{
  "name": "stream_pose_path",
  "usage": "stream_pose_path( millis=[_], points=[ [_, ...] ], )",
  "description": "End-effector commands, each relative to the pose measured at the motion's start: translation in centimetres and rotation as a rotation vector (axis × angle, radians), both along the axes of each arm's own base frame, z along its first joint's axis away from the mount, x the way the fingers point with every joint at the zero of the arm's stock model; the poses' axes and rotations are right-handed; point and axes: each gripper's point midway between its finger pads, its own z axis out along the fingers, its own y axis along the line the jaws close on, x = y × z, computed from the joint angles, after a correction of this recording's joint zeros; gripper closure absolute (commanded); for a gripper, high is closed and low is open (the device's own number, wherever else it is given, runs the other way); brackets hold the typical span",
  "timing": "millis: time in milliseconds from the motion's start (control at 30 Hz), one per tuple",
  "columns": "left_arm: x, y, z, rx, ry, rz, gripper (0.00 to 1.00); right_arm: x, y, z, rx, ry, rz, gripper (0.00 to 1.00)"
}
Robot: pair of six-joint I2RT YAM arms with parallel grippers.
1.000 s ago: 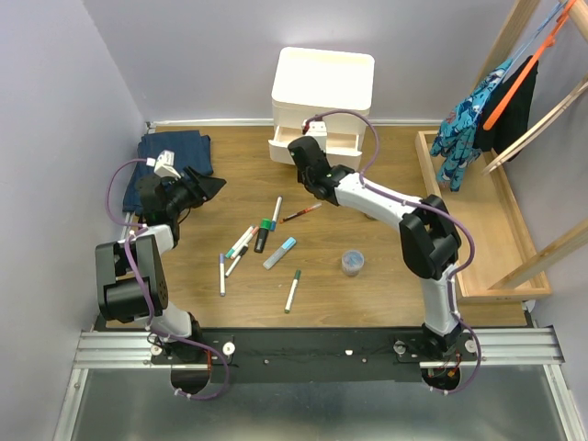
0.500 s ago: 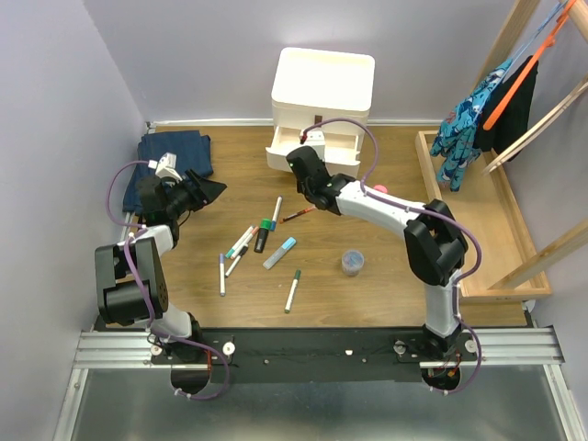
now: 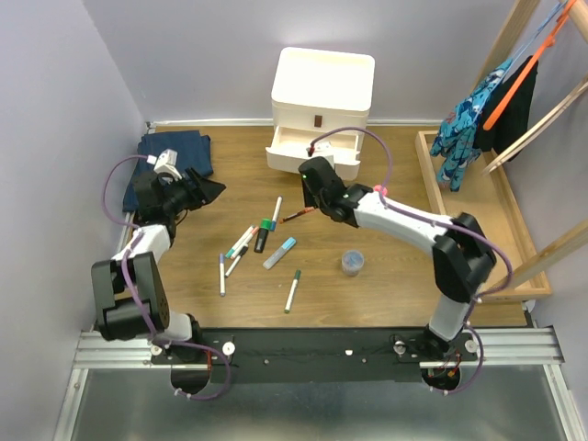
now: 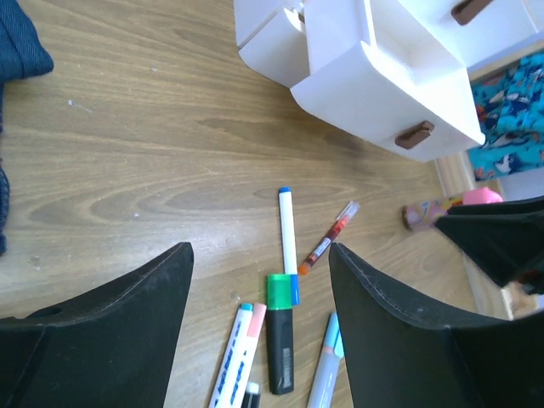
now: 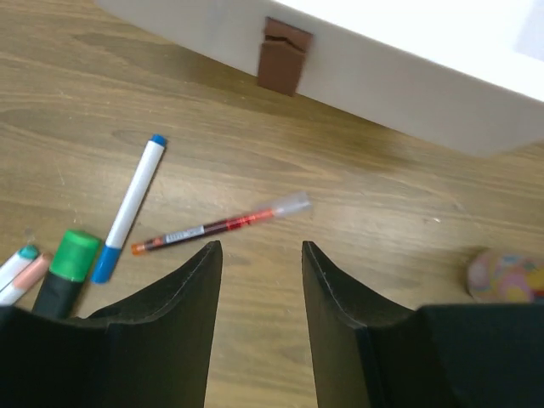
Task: Sort the stationery into containers
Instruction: Pick up the stationery from the center of the board.
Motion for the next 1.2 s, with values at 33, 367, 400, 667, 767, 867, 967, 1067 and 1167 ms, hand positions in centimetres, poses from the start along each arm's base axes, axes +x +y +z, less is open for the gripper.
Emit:
stream_pose_path(
  millis=[33, 367, 400, 667, 767, 867, 967, 1067, 1167],
  points=[
    [-1.6, -0.6, 3.4, 0.105, -0.052, -0.119, 0.25, -3.1, -4.7, 4.3, -0.022, -0.062, -0.015, 0.5],
    [-5.1, -5.0, 5.3, 0.13, -0.086, -0.382, 0.23, -0.8, -18.7, 4.3, -0.033, -0.044, -0.249, 0.45],
    [-5.1, -5.1, 5.4, 0.127, -0.087, -0.39, 0.23, -0.5, -18.9, 4.1, -0.02, -0.036, -0.224, 0.41],
    [-3.5, -4.7, 5.7, 0.134, -0.09, -0.353, 0.23, -2.0, -17.7, 3.0, 0.04, 0.039, -0.014, 0.27],
    [-3.3, -5.1, 5.6, 0.12, -0.079, -0.347, 0.23, -3.1, -17.7, 1.9, 0.049, 0.066, 0.002, 0.26],
    [-3.2, -5.8, 5.7, 0.114, -0.089, -0.353, 0.23, -3.4, -18.1, 1.2, 0.037, 0.072, -0.011, 0.25],
    [-3.2, -6.2, 5.6, 0.106, -0.082, -0.356, 0.23, -3.1, -18.3, 0.9, 0.027, 0.07, -0.024, 0.25],
    [-3.1, -6.3, 5.6, 0.094, -0.079, -0.356, 0.23, -2.3, -18.1, 1.1, 0.021, 0.055, -0.027, 0.24],
    [-2.8, -6.3, 5.6, 0.083, -0.077, -0.352, 0.23, -1.5, -18.0, 0.6, 0.003, 0.058, -0.024, 0.24]
  ],
)
